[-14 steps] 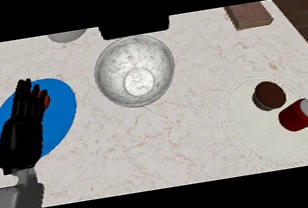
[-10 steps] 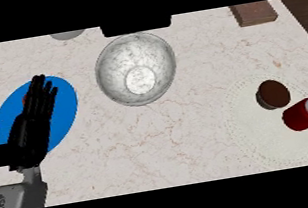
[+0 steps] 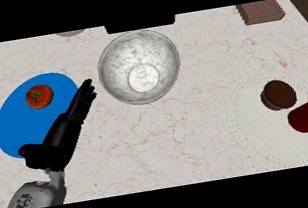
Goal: Pick the can from the placemat and place it in the bowl
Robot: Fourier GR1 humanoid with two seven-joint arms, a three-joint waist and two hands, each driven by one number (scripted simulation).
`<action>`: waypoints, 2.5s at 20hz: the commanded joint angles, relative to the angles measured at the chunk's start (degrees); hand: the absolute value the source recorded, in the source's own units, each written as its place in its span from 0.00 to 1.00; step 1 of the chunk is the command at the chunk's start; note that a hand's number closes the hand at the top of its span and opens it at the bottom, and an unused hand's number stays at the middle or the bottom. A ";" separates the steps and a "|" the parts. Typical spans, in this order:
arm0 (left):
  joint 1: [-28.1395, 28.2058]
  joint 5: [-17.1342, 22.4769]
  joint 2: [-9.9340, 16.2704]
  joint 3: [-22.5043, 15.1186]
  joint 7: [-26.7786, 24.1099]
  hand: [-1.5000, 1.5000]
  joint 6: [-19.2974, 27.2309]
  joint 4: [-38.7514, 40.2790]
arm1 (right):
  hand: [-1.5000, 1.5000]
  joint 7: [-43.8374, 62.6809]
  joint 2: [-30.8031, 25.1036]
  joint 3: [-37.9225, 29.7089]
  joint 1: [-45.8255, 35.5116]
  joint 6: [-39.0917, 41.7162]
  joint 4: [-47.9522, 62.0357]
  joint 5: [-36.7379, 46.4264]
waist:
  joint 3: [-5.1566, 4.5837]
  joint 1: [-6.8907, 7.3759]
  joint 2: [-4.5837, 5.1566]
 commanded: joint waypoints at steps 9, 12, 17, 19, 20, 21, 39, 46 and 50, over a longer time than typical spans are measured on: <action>-3.11 -2.04 -2.43 -2.37 2.25 0.50 -0.79 1.98 | 0.00 9.91 -18.45 9.75 -4.74 4.99 1.17 22.87 | -0.22 0.83 0.15; -2.36 -0.89 -0.95 -0.71 1.42 0.50 -2.12 2.51 | 0.00 15.35 -24.40 14.42 -4.62 15.15 -0.07 24.50 | -0.32 1.48 0.28; -1.10 -2.97 -2.83 -2.91 1.95 0.50 -0.33 0.70 | 0.00 29.60 -28.13 17.80 -9.79 31.84 -7.01 18.17 | -0.29 1.82 -0.12; 0.08 -2.77 -2.49 -3.06 1.86 0.50 -1.24 -0.99 | 0.00 35.01 -25.36 19.18 -11.71 34.25 -7.38 16.88 | -0.16 1.76 -0.09; -2.19 -4.27 -4.44 -3.77 4.09 0.50 1.13 -1.00 | 0.00 36.47 -23.32 19.79 -14.66 36.01 -4.07 16.34 | -0.10 2.07 0.10; 1.92 -2.75 -2.40 -2.38 -0.22 0.50 -1.71 -1.52 | 0.00 37.16 -23.25 19.33 -14.20 37.27 -4.57 16.09 | -0.10 1.59 -0.04; -2.54 -6.90 -6.13 2.83 3.76 0.50 -4.08 1.69 | 0.00 43.56 -10.07 13.54 -6.52 36.92 -17.11 31.11 | -0.03 0.05 -0.17; 3.45 -7.39 -6.24 2.08 2.89 0.50 -6.17 -3.00 | 0.00 41.20 -6.56 13.00 -1.28 31.15 -20.83 41.03 | -0.03 0.15 -0.23; 1.01 -10.07 -9.05 2.24 3.42 0.50 -4.42 -1.46 | 0.00 38.01 -5.03 10.86 -4.70 31.93 -15.37 45.57 | -0.03 0.40 -0.15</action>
